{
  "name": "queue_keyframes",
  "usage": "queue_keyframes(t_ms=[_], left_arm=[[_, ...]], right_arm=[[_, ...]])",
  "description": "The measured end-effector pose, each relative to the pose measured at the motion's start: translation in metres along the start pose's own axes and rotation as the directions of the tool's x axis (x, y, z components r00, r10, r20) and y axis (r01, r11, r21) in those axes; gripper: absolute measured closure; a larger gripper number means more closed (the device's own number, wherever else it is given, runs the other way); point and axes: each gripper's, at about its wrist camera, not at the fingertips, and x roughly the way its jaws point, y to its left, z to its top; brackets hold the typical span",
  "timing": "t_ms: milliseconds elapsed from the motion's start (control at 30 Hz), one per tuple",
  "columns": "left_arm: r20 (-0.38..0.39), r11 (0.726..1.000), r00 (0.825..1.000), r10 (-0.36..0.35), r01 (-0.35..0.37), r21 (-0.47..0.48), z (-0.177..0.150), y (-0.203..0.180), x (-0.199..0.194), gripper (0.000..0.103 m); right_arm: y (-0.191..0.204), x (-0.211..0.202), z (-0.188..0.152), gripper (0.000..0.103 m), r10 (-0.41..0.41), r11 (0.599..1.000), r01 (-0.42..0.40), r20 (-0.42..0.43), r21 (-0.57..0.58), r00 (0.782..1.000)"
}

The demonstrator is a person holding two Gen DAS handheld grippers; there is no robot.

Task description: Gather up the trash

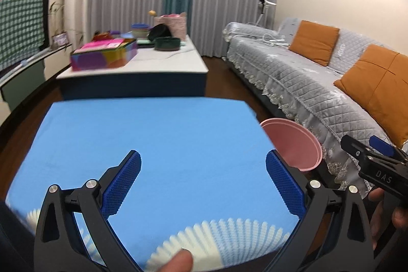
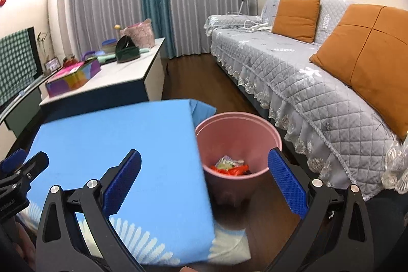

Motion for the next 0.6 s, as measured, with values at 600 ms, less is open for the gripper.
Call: queue_keyframes(t_ms=[600], left_arm=[[-0.061,0.994,0.993,0.097,-0.1,-0.051,-0.035,0.029,0.005,0.008]], right_arm=[[0.041,0.014,-0.019,0.005,0.014,0.997,-0.018,-0.045,-0.073,0.999]])
